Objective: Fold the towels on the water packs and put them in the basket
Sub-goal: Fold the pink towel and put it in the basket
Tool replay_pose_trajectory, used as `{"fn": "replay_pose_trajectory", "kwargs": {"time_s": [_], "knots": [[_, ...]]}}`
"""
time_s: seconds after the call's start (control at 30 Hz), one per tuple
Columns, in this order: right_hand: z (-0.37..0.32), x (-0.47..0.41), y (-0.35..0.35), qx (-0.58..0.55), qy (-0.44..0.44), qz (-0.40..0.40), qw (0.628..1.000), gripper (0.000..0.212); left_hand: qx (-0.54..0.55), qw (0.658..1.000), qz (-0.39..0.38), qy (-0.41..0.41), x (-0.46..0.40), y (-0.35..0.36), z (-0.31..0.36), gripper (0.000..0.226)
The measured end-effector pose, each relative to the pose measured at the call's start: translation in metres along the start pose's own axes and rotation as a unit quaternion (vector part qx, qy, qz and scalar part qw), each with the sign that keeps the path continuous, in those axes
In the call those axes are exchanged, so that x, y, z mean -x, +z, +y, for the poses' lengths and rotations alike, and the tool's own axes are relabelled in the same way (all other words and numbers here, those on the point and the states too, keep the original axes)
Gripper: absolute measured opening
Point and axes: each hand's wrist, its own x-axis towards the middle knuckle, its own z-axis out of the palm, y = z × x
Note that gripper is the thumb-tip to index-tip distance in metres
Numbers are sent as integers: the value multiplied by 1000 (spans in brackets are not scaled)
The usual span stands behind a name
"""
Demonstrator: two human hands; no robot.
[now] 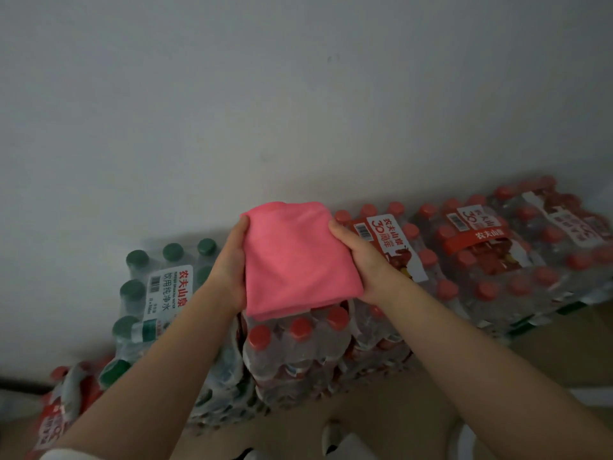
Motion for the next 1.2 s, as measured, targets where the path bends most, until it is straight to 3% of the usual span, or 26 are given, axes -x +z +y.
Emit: {"fn": "replay_pose_trajectory", "kwargs": {"time_s": [0.1,0.23,0.47,0.63,0.83,1.07,1.2], "knots": [[3,9,4,0,-46,7,999,18,-36,999,-16,-25,-1,-1,5,42],[23,18,12,-70,-127,64,987,28,-62,993,-92,-45,2,-12,7,46],[89,65,30,-138,-204,188,951,21,-210,948,-223,-85,22,-46,-15,56],[159,135,29,-223,-216,293,904,19,-299,881,-356,-91,54,-50,-63,56],[233,224,33,-269,-216,436,831,26,-364,810,-437,-143,85,-40,-137,56],[306,295,45,-330,-236,503,764,19,-467,723,-482,-164,124,-26,-206,49],[368,340,59,-379,-257,560,690,52,-542,655,-490,-193,153,-29,-270,50]]}}
